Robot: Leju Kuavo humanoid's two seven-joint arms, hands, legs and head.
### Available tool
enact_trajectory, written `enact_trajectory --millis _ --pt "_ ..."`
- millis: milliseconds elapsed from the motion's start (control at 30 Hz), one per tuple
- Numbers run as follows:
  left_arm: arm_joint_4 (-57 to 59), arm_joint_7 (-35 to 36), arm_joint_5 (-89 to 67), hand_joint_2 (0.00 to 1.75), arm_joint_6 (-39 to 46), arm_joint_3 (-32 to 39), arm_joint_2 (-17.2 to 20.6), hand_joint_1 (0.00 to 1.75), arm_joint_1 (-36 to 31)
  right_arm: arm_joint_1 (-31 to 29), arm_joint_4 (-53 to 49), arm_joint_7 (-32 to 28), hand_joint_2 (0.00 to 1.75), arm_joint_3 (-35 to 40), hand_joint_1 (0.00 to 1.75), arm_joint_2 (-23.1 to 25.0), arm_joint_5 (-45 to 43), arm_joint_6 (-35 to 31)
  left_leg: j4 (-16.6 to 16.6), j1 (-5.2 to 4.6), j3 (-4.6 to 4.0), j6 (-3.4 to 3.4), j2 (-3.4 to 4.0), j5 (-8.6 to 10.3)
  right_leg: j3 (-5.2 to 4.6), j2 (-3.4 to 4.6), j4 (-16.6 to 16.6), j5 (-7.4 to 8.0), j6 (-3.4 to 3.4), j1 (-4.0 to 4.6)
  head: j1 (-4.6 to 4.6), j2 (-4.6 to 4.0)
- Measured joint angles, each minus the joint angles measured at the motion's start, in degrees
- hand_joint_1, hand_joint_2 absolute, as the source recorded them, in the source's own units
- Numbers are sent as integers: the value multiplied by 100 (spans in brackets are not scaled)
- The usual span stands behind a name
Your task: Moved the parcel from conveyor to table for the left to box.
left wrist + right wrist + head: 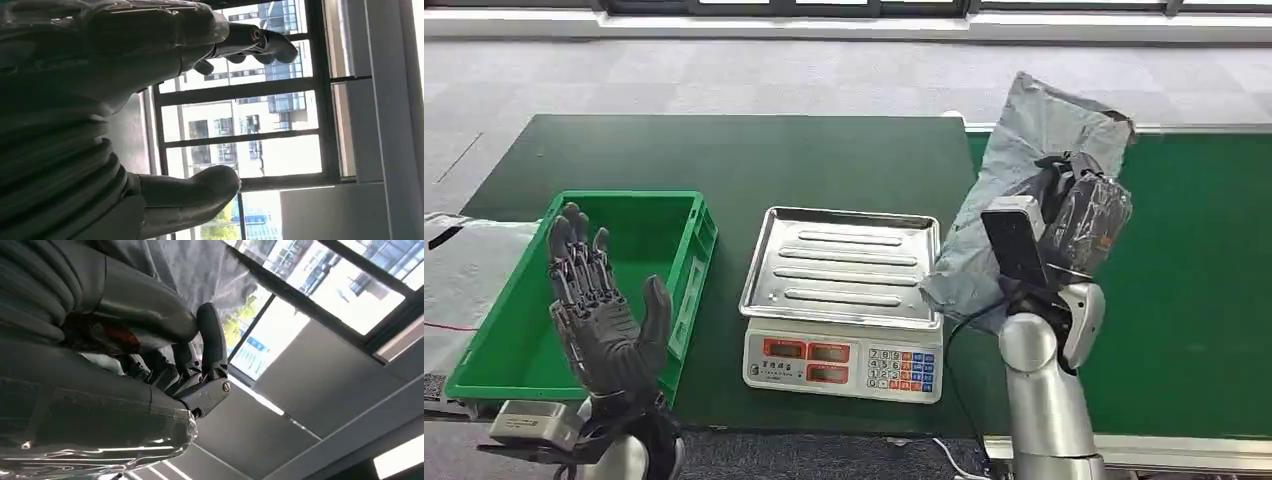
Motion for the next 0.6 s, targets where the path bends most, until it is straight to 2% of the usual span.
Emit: enact_trajectory --millis 133,367,600 --pt "131 0 -17 175 -42 -20 4 0 -111 -387 643 113 175 307 175 122 231 203 0 0 0 -1 12 -1 -4 9 1 1 0 -1 -2 0" --pt "418 0 -13 175 -2 -247 28 0 -383 -1540 2665 328 175 695 175 391 225 -79 0 0 0 -4 4 11 -4 4 1 8 1 0 -2 0" --pt "612 0 35 175 -2 -304 39 0 -593 -1950 3713 308 175 760 175 455 170 -212 0 0 -2 -4 0 11 -4 4 1 13 4 -1 -2 0"
